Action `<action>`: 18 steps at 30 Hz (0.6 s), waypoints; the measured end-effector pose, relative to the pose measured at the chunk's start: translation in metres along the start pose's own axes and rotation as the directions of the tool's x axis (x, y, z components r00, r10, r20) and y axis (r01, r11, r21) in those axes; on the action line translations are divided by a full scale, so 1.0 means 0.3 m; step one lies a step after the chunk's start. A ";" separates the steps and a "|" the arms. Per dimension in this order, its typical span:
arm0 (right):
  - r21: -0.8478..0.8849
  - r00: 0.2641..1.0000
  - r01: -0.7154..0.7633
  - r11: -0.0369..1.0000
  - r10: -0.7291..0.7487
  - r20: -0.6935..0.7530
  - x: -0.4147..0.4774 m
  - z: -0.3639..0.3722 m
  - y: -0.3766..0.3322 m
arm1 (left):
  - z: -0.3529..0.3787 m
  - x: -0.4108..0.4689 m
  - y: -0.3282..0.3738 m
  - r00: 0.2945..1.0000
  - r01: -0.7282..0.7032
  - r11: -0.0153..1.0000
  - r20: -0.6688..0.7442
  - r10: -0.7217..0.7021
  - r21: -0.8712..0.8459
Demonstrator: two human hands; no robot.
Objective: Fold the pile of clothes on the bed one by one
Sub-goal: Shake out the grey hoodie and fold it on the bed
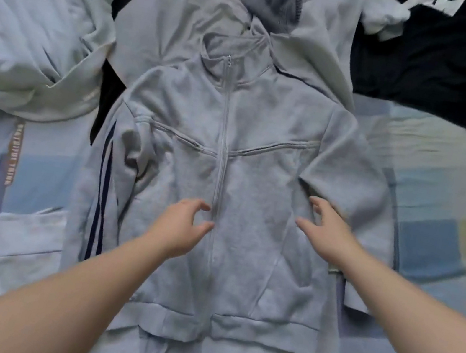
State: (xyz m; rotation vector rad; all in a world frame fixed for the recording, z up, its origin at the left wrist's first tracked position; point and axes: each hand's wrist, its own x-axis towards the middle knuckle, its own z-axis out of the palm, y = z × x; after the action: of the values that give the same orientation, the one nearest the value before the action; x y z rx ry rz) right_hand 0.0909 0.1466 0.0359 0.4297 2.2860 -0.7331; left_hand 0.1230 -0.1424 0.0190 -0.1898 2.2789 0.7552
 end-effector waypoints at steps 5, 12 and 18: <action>-0.171 0.990 -0.140 0.975 0.136 -0.032 -0.063 0.064 0.332 | 0.327 -0.105 -0.026 0.979 -0.048 0.997 0.201 0.035 0.063; -0.231 0.958 -0.264 0.936 0.228 -0.171 0.016 0.043 0.657 | 0.677 -0.113 0.161 0.965 -0.206 0.968 0.190 0.178 0.142; -0.008 0.962 -0.146 0.989 0.140 -0.233 0.173 -0.023 0.859 | 0.872 0.037 0.390 0.989 -0.134 0.981 -0.039 0.140 0.138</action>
State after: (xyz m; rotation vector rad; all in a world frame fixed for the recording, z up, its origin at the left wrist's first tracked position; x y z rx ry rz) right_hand 0.1756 0.3585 -0.0949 0.6931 2.4467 -0.6074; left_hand 0.2294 0.1033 -0.0835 0.0126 2.3982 0.6690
